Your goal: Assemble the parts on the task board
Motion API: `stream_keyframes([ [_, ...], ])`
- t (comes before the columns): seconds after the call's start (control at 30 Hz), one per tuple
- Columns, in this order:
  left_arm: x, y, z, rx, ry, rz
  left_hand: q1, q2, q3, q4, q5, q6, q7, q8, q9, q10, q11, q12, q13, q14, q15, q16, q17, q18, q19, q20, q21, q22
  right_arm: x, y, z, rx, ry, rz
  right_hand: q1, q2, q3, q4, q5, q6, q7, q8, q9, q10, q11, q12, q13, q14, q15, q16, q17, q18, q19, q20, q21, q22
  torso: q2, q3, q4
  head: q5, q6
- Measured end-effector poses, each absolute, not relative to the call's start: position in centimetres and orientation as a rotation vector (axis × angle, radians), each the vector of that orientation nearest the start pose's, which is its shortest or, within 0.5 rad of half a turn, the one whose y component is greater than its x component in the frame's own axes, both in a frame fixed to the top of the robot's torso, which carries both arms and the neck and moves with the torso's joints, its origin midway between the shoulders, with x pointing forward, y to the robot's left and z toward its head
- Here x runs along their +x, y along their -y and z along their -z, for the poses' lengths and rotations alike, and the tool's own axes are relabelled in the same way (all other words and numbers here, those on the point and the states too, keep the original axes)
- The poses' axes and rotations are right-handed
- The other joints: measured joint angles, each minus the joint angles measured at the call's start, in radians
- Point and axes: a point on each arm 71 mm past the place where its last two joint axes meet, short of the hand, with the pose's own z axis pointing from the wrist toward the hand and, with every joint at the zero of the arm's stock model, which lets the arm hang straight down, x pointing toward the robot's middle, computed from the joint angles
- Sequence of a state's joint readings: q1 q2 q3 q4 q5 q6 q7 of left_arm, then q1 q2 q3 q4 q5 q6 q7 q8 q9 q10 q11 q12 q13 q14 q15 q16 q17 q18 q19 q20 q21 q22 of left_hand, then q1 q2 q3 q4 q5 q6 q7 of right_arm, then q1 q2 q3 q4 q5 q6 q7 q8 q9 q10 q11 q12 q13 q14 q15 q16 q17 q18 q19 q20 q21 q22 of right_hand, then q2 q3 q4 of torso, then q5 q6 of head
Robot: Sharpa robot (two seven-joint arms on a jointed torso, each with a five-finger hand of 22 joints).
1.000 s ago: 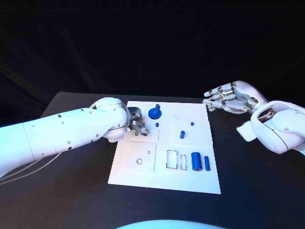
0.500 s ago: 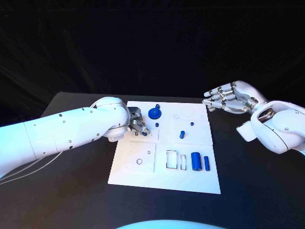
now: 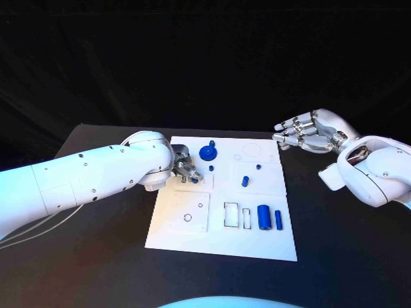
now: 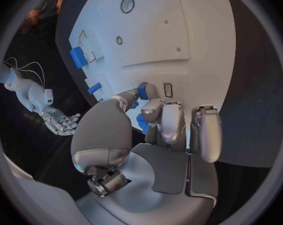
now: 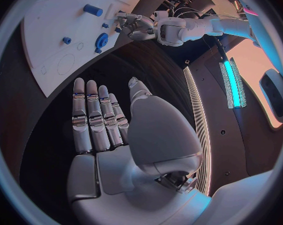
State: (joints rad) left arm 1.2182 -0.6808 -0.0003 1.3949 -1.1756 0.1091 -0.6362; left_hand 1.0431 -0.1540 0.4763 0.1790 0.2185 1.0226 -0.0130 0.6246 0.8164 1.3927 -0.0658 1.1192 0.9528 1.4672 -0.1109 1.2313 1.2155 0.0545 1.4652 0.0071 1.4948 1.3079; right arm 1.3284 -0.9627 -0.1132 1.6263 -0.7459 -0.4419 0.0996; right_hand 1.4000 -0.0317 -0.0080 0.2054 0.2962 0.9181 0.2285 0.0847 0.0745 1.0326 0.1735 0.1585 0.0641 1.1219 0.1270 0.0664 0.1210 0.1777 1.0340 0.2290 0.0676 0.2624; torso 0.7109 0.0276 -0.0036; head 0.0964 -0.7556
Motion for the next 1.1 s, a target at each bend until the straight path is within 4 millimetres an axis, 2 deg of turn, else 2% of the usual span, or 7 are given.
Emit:
stream_keyframes([
  [0.17,50.88,-18.07,21.12,-0.177,-2.242,0.266,0.0,0.0,-0.064,0.023,0.0,0.003,-0.004,0.0,0.001,0.0,0.0,0.0,-0.007,0.0,0.0,0.0,0.0,0.0,0.0,0.0,0.0,0.0,47.93,23.53,13.86,0.429,-1.573,-1.031,-0.004,-0.004,-0.003,-0.003,0.0,0.0,0.0,-0.004,0.0,0.0,0.0,0.0,0.0,-0.002,0.002,0.0,-0.004,0.0,-0.003,0.003,0.0,-0.005,0.0,0.0,-0.0001,0.0,0.0],
  [0.6,50.87,-18.16,21.13,-0.181,-2.241,0.26,0.003,0.003,-0.119,0.051,0.0,0.007,0.0,0.0,0.003,0.0,0.0,0.0,-0.009,0.0,0.0,0.0,0.001,0.0,0.0,0.0,0.0,0.0,47.92,23.58,13.86,0.429,-1.573,-1.03,-0.004,-0.004,-0.003,-0.003,0.0,0.0,0.0,-0.004,0.0,-0.004,0.004,0.0,0.0,-0.004,0.004,0.0,-0.007,0.0,-0.003,0.003,0.0,-0.009,0.0,0.0003,-0.0003,-0.001,-0.002],
  [0.93,50.83,-18.14,21.12,-0.184,-2.238,0.261,-0.003,0.011,-0.2,0.098,0.0,0.006,0.0,0.0,0.005,0.0,0.0,0.005,-0.011,0.0,0.0,0.0,0.002,0.0,0.0,0.0,0.0,0.0,47.94,23.6,13.87,0.43,-1.573,-1.029,-0.004,-0.004,-0.003,-0.003,0.0,0.0,0.0,-0.004,0.0,-0.004,0.004,0.0,0.0,-0.004,0.004,0.0,-0.007,0.0,-0.003,0.003,0.0,-0.01,0.0,0.0003,0.0001,-0.001,-0.003],
  [1.1,50.83,-18.18,21.06,-0.192,-2.231,0.263,-0.007,0.015,-0.227,0.11,0.0,0.006,0.0,0.0,0.006,0.0,0.0,0.012,-0.011,0.0,0.0,0.0,0.003,0.0,0.0,0.0,0.0,0.0,47.96,23.63,13.88,0.431,-1.573,-1.028,-0.006,-0.002,-0.003,-0.003,0.0,0.0,0.0,-0.004,0.0,-0.004,0.004,0.0,0.0,-0.004,0.004,0.0,-0.01,0.0,-0.003,0.003,0.0,-0.012,0.0,0.0001,-0.0002,-0.001,-0.003],
])
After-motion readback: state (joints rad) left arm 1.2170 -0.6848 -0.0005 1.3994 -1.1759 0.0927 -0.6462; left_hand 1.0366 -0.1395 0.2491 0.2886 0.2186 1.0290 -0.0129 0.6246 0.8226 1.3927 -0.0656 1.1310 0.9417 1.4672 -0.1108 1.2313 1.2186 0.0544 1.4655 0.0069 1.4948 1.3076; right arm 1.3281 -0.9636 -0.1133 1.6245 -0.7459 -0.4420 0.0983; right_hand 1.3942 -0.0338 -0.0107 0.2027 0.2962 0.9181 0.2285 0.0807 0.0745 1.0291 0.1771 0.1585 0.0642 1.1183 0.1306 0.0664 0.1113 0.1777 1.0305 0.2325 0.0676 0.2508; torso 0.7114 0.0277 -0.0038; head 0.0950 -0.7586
